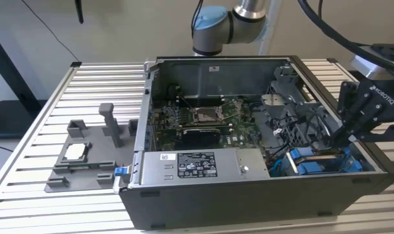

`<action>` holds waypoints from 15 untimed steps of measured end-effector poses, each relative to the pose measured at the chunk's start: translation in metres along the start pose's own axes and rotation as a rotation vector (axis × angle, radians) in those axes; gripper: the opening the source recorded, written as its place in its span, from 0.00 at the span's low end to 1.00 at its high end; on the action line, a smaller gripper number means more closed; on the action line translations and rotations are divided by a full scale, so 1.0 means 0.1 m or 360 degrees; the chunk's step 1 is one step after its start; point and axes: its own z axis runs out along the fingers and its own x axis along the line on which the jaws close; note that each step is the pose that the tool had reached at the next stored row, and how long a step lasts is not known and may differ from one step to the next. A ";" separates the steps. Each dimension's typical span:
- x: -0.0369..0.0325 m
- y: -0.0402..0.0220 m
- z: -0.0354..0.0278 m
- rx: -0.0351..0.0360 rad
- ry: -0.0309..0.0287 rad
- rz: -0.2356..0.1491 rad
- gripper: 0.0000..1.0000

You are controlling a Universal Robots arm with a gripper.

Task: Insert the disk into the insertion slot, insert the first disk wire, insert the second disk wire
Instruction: 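Insert the first disk wire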

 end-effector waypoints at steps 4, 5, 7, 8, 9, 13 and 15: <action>0.000 -0.001 0.000 0.0000 -0.00010 0.0000 0.19; 0.000 -0.001 0.002 0.0000 -0.00009 0.0000 0.19; 0.000 -0.003 0.011 0.0006 -0.00005 -0.0001 0.19; 0.000 -0.004 0.016 0.0008 -0.00005 -0.0001 0.19; 0.001 -0.004 0.020 0.0008 -0.00003 -0.0001 0.19; -0.001 0.000 0.037 0.0008 -0.00007 0.0000 0.19; -0.005 0.006 0.043 0.0008 -0.00016 0.0006 0.19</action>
